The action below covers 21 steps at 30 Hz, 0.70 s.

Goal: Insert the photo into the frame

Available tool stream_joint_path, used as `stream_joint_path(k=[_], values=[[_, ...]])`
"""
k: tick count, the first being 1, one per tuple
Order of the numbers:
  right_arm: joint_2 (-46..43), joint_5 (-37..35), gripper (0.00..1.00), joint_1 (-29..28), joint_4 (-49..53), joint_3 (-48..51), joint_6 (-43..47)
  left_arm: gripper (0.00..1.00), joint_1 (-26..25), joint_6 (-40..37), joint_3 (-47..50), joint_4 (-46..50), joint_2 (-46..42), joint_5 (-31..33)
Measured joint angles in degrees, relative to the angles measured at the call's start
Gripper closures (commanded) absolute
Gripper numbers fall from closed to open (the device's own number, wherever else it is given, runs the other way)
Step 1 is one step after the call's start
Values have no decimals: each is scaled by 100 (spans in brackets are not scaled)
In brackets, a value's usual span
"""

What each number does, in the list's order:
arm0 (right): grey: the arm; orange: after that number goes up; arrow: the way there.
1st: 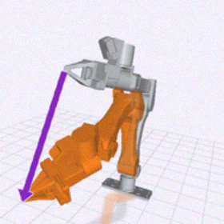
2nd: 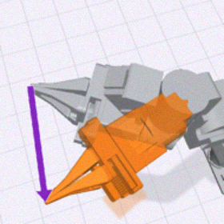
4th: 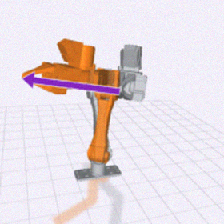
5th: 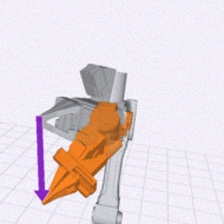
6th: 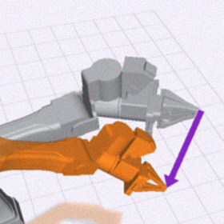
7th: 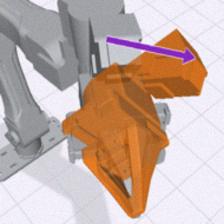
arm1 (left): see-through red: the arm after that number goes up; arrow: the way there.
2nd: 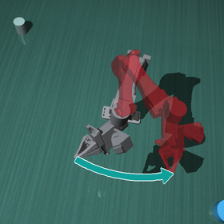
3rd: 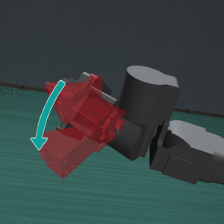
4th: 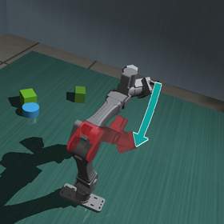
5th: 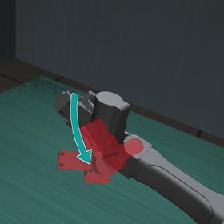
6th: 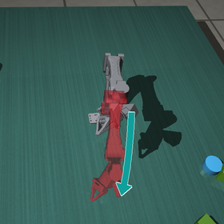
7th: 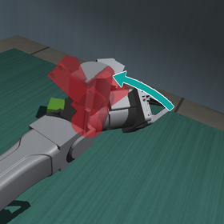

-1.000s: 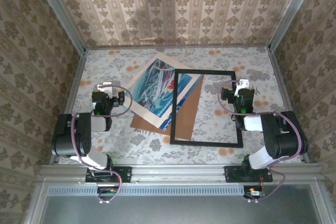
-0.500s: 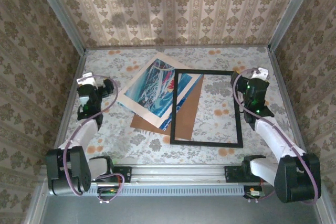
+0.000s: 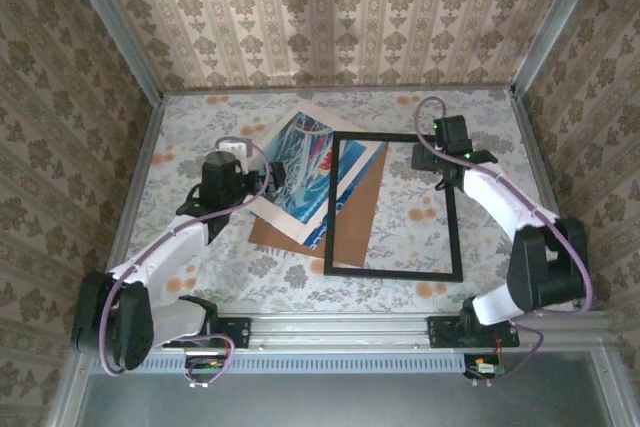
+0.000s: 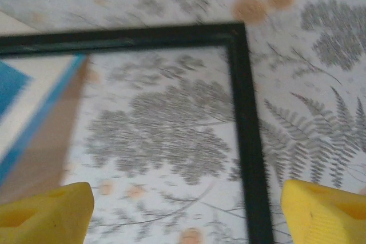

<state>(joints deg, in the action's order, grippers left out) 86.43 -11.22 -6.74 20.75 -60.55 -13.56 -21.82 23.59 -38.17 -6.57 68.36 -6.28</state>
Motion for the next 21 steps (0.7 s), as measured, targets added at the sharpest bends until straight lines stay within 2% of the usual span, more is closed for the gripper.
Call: stream_joint_path(k=[5,9,15,21], values=[[992,201,25,599,636,-612,352,1,-212,-2,-254,133,361,-2],[1650,509,38,828,1084,-962,643,1,-297,-7,-275,146,494,0],[2330,750,48,994,1552,-1294,914,0,-328,-35,-273,144,619,2],[2608,870,60,1036,1709,-1521,1019,0,-328,-92,-275,146,708,4]])
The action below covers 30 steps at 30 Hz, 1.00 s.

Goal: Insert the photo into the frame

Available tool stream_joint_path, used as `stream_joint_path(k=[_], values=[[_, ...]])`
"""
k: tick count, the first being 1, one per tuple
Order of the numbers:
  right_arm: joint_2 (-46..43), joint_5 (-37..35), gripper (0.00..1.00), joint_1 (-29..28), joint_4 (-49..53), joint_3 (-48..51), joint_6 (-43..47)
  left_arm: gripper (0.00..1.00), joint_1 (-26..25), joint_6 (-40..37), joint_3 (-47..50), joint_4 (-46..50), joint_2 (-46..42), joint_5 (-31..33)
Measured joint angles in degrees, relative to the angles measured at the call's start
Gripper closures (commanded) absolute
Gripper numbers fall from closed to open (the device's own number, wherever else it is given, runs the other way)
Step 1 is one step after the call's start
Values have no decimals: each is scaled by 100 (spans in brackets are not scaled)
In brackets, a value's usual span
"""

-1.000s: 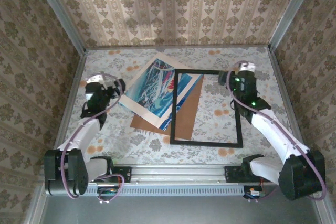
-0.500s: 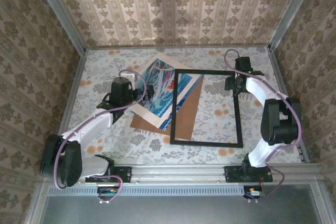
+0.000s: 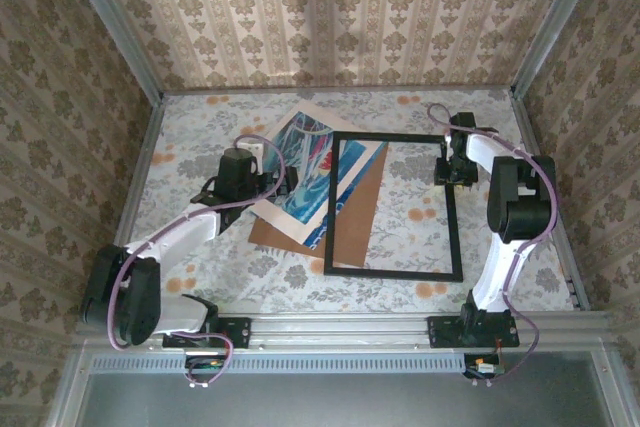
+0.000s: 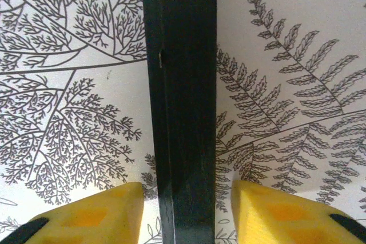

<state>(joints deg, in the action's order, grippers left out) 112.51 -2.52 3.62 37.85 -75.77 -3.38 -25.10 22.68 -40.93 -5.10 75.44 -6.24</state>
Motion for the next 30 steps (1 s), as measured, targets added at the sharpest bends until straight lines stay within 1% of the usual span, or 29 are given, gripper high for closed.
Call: stream_joint_path(k=[6,10,15,20,26,30], values=[[94,42,71,52,79,-133,42,0,0,-42,0,0,50,0],[98,107,77,170,151,-192,61,0,0,-61,0,0,81,0],[96,195,80,483,269,-299,136,0,0,-105,-4,2,96,7],[63,208,82,981,337,-365,177,0,0,-175,-44,66,111,50],[63,-127,83,1399,590,-782,251,0,0,-216,-149,122,151,116],[59,-286,84,1633,697,-868,304,0,0,-234,-269,179,271,151]])
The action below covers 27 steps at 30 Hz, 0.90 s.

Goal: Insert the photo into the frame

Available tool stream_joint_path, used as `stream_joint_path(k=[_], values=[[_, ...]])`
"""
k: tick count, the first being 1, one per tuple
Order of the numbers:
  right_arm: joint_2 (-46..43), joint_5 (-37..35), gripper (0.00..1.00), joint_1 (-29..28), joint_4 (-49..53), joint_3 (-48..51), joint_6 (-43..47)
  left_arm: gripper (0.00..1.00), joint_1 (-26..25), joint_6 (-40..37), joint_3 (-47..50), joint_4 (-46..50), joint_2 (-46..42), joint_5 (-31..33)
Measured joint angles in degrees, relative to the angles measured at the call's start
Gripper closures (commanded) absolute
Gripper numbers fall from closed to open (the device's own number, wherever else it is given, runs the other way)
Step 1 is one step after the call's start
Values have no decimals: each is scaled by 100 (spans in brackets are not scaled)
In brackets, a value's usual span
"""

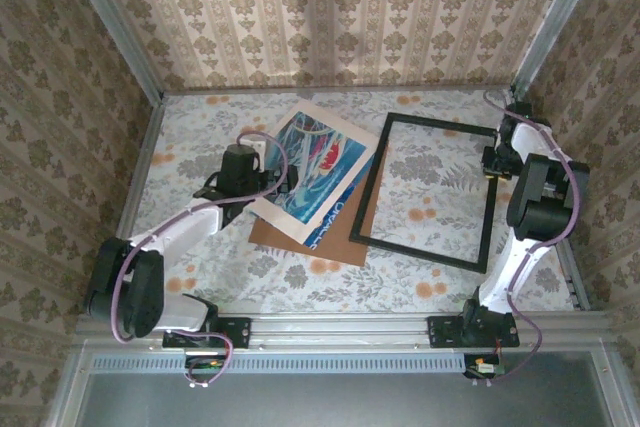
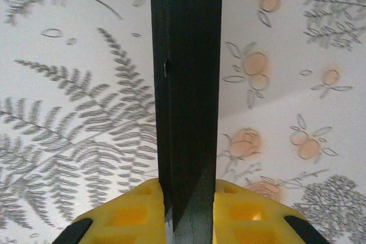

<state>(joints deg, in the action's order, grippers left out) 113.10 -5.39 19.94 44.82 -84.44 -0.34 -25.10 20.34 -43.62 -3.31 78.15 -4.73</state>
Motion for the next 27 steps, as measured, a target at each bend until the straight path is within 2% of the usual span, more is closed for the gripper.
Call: stream_joint_path(k=[5,9,17,21,27], values=[[-103,26,84,332,107,2,0,0,0,-50,-120,-7,208,61],[-205,17,81,461,177,0,-2,0,37,-109,-551,232,789,223],[79,-68,75,208,120,15,-33,0,566,-70,-1657,702,1853,236],[273,-87,66,129,13,83,-87,0,944,-61,-2273,811,2389,197],[326,-227,44,109,9,103,-155,0,1353,-122,-3285,1134,3281,170]])
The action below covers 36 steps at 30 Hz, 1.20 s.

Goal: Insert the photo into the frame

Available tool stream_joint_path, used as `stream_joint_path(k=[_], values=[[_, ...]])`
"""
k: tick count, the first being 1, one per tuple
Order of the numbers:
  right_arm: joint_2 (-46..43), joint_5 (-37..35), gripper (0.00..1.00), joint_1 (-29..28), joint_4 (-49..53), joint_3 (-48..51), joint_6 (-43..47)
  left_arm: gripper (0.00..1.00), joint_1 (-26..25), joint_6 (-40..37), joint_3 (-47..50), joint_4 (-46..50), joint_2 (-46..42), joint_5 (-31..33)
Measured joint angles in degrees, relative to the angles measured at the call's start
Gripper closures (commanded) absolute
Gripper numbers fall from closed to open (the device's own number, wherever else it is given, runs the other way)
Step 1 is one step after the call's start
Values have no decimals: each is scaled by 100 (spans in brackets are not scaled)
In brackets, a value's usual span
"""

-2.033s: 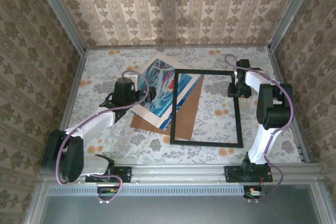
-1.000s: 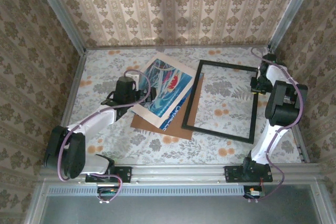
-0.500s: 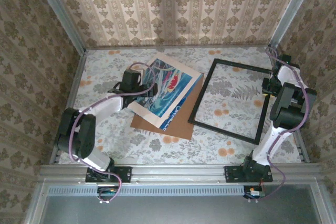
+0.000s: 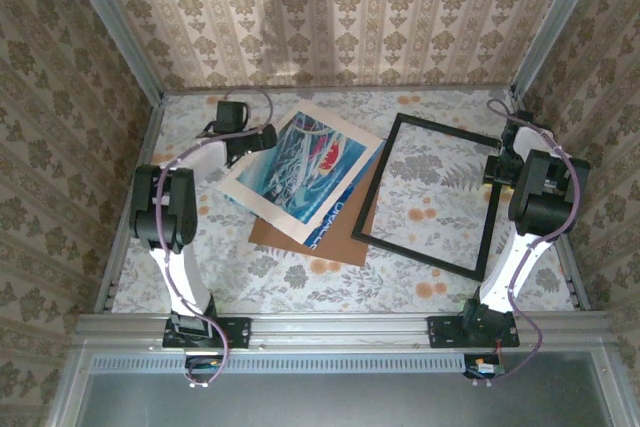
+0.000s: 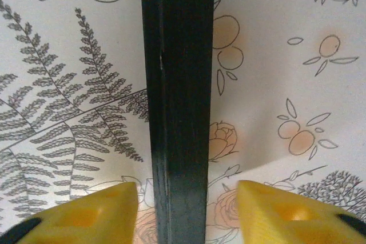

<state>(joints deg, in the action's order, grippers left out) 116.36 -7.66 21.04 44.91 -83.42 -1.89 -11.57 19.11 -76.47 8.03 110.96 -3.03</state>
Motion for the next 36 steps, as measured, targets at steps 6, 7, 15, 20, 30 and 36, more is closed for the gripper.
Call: stream_joint_path(k=[6,7,15,20,30,36], values=[[-590,-247,25,-520,-155,236,-138,1,195,-321,-1012,721,763,-66],[-850,-232,24,-809,-232,326,-170,1,221,-385,-1246,874,909,-109],[-1631,651,11,-4026,-1231,461,-1104,2,345,-855,-2618,1847,1766,-275],[-800,1119,13,-4981,-1681,50,-2004,2,420,-994,-3532,2452,2385,-542],[595,1294,14,-5388,-1823,-686,-3126,2,535,-1025,-3856,2973,2623,-894],[782,1484,14,-5383,-1910,-929,-3287,4,592,-970,-2527,2465,1862,-903]])
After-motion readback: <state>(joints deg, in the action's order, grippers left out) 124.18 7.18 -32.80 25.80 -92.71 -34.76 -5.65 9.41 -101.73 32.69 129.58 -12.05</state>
